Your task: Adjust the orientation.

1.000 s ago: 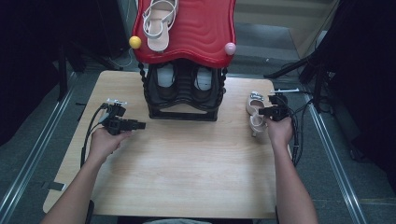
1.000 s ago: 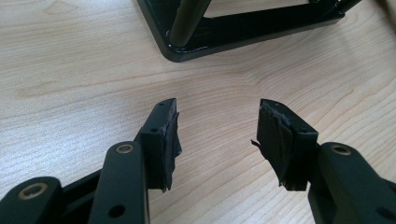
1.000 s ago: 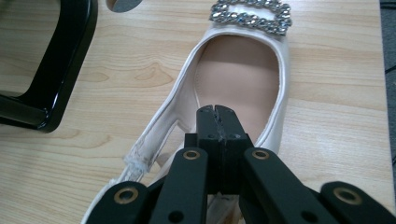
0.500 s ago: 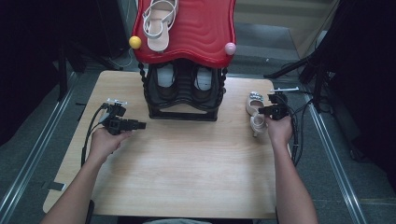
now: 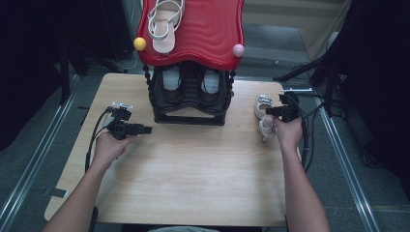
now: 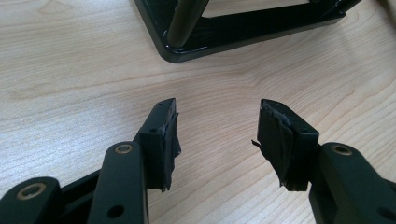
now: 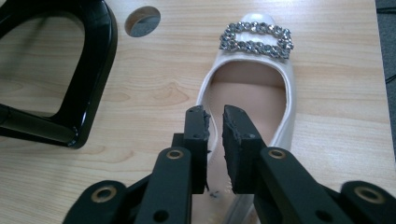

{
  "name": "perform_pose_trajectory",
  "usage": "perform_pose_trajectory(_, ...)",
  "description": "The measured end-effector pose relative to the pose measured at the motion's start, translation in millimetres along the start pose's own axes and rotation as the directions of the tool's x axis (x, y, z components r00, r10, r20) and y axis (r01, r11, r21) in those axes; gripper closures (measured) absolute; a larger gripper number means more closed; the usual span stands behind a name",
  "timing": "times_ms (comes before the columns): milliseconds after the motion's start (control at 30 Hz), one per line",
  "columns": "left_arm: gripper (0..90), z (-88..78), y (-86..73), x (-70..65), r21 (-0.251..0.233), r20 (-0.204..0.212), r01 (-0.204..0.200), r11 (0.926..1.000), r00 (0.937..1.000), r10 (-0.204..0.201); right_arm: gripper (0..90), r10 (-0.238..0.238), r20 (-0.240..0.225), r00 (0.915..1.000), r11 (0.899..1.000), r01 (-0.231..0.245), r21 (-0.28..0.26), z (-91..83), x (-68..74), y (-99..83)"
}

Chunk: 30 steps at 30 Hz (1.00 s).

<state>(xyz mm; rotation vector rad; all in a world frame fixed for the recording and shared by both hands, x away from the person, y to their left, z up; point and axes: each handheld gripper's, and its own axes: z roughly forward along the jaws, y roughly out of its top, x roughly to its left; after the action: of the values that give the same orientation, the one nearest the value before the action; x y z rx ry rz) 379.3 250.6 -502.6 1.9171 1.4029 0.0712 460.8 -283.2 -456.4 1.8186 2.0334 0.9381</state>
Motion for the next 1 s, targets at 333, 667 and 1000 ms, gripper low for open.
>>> perform_pose_trajectory(333,48.1,-0.4,0.3,1.2,0.0,0.0,-0.002,1.0,1.0,0.002,73.3,-0.015,0.007,0.9999,0.999,0.015,-0.036,-0.6,15.8,8.8)
perform_pose_trajectory(667,48.0,0.4,0.0,1.2,0.002,-0.002,-0.003,1.0,1.0,0.003,70.4,0.018,0.027,0.9995,1.0,-0.017,-0.023,18.1,14.9,-2.5)
perform_pose_trajectory(1000,48.0,0.9,-0.1,1.1,0.004,-0.002,-0.006,1.0,1.0,0.006,71.8,0.018,0.055,0.9983,1.0,-0.018,0.0,28.9,9.6,-8.6)
